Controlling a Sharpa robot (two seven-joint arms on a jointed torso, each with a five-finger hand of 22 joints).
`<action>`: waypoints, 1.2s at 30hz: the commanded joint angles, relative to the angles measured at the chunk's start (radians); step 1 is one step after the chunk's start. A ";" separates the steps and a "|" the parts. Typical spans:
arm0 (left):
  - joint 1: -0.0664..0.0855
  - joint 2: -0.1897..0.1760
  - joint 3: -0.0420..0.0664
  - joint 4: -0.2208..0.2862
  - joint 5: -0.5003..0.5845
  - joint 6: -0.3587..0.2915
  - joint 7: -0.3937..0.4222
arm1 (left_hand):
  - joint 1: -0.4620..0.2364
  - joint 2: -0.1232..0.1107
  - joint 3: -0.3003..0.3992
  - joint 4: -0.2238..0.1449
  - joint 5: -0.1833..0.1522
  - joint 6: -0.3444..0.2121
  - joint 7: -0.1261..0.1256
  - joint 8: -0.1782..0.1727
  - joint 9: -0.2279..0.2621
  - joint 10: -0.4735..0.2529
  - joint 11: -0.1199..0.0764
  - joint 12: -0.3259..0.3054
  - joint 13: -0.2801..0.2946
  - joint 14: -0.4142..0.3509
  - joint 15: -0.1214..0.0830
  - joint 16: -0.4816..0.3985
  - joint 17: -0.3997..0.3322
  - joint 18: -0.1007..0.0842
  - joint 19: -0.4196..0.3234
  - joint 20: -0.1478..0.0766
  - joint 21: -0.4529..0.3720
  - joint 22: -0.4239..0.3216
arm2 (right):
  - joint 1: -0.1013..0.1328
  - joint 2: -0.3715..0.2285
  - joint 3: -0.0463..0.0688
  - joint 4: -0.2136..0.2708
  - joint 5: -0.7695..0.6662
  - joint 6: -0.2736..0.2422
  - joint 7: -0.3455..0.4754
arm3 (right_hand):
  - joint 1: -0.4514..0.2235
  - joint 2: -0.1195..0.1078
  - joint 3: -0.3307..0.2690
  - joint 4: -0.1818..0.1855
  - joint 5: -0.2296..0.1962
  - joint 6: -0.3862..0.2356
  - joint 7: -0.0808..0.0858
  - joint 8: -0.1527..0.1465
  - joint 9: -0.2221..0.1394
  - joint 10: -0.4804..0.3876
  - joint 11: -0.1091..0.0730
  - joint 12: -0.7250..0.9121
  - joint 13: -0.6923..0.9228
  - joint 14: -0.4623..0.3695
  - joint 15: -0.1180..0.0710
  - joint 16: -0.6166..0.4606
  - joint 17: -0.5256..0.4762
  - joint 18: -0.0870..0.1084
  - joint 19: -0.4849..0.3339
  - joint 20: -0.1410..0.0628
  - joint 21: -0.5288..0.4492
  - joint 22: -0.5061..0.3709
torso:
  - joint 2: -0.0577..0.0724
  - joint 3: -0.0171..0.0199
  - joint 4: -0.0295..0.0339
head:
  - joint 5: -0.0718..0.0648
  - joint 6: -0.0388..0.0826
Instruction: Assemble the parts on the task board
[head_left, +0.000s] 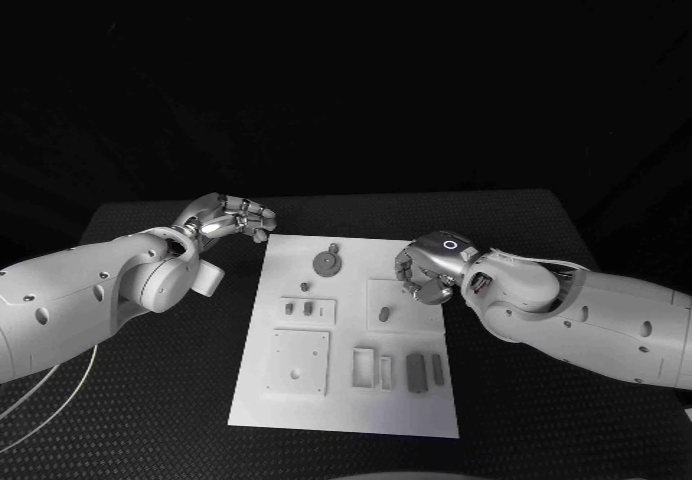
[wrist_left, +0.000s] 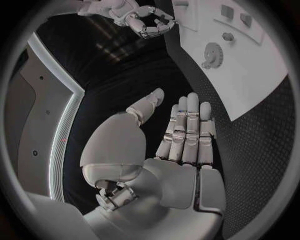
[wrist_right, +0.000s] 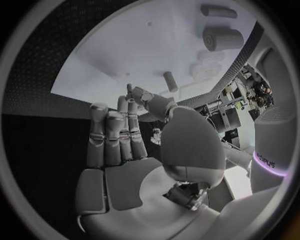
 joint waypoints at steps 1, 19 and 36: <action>0.001 0.002 0.001 0.001 0.005 0.002 0.011 | -0.005 0.003 -0.003 0.002 -0.005 -0.007 -0.001 -0.005 -0.002 -0.010 0.000 -0.003 -0.002 0.007 -0.002 -0.005 0.001 0.016 0.003 0.003 -0.007 0.001 | 0.002 0.000 0.006 0.016 0.014 -0.013 0.008 | 0.009 0.006 -0.003 -0.008 0.002 0.010 -0.001 0.005 0.002 0.061 0.004 0.005 -0.003 0.001 -0.007 0.003 0.002 0.030 0.004 -0.006 0.004 0.019 | 0.000 0.0000 -0.0006 | 0.000 0.001; 0.001 0.015 0.001 -0.022 0.006 -0.006 0.012 | -0.005 0.002 -0.004 0.002 -0.005 -0.008 0.000 -0.005 -0.002 -0.011 0.000 -0.003 -0.002 0.008 -0.002 -0.006 0.004 0.016 0.004 0.003 -0.008 0.002 | 0.015 0.070 0.029 0.079 0.041 -0.027 0.022 | 0.005 0.022 -0.021 -0.028 0.002 0.012 -0.002 0.004 0.006 0.073 0.003 -0.009 -0.013 0.008 -0.008 -0.006 0.004 0.030 0.012 -0.012 0.010 0.018 | -0.001 -0.0020 0.0033 | 0.027 0.010; 0.002 0.055 0.001 -0.058 0.013 -0.019 0.014 | -0.005 0.002 -0.003 0.003 -0.005 -0.008 0.000 -0.005 -0.002 -0.010 0.000 -0.003 -0.002 0.009 -0.003 -0.007 0.005 0.016 0.005 0.003 -0.008 0.002 | 0.000 0.222 0.016 0.049 0.051 -0.015 0.049 | 0.005 0.025 -0.021 -0.031 0.002 0.010 -0.001 0.003 0.007 0.074 0.003 -0.013 -0.016 0.010 -0.009 -0.008 0.004 0.030 0.013 -0.013 0.010 0.017 | -0.004 -0.0034 0.0056 | 0.115 0.014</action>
